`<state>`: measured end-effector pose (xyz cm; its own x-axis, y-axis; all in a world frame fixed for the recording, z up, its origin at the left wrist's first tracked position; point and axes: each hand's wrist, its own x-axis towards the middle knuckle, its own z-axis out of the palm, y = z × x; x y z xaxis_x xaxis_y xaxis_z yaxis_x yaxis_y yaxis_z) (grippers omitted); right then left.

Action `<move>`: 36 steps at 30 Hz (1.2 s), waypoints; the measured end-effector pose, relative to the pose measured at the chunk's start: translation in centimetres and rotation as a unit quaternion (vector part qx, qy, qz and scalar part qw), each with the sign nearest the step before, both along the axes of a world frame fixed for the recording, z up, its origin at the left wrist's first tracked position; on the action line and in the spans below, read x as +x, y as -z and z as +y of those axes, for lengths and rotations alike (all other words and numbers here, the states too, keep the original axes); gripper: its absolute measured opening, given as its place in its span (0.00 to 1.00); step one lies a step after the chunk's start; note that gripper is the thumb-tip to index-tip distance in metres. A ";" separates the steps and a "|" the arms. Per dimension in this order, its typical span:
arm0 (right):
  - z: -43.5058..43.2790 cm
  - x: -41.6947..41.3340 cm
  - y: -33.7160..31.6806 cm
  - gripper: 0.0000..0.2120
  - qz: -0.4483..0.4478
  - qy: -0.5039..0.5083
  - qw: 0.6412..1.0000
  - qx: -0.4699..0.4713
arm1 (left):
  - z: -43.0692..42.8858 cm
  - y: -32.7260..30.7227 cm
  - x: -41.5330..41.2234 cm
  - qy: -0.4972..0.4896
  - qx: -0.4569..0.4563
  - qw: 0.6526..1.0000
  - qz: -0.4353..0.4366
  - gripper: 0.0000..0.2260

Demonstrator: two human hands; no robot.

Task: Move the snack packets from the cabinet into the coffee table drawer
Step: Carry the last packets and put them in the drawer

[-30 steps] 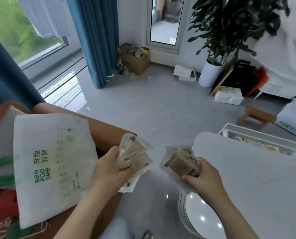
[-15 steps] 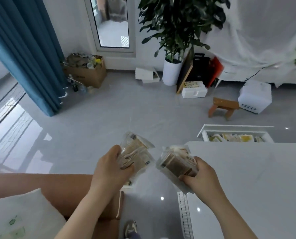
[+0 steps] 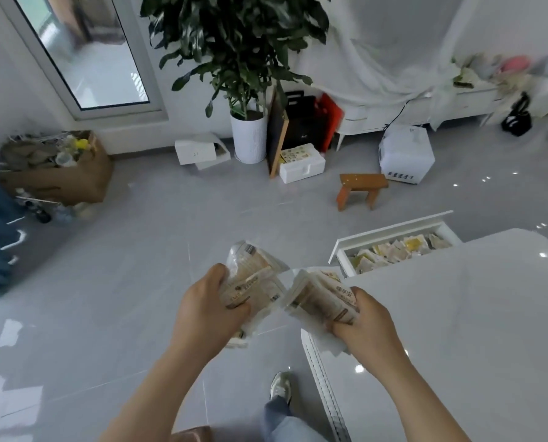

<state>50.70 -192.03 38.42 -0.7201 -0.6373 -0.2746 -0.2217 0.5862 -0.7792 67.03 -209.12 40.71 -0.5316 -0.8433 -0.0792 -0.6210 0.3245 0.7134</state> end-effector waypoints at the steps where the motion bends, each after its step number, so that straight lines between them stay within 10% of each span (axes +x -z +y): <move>1: -1.0 -1.3 -0.1 0.12 -0.002 0.005 1.000 -0.001 | -1.1 -0.1 -1.5 0.007 -0.003 1.000 -0.008 0.15; 36: -29.6 -26.1 0.4 0.13 -0.036 0.310 0.949 0.034 | -35.9 0.1 -39.5 0.321 0.002 0.946 -0.047 0.15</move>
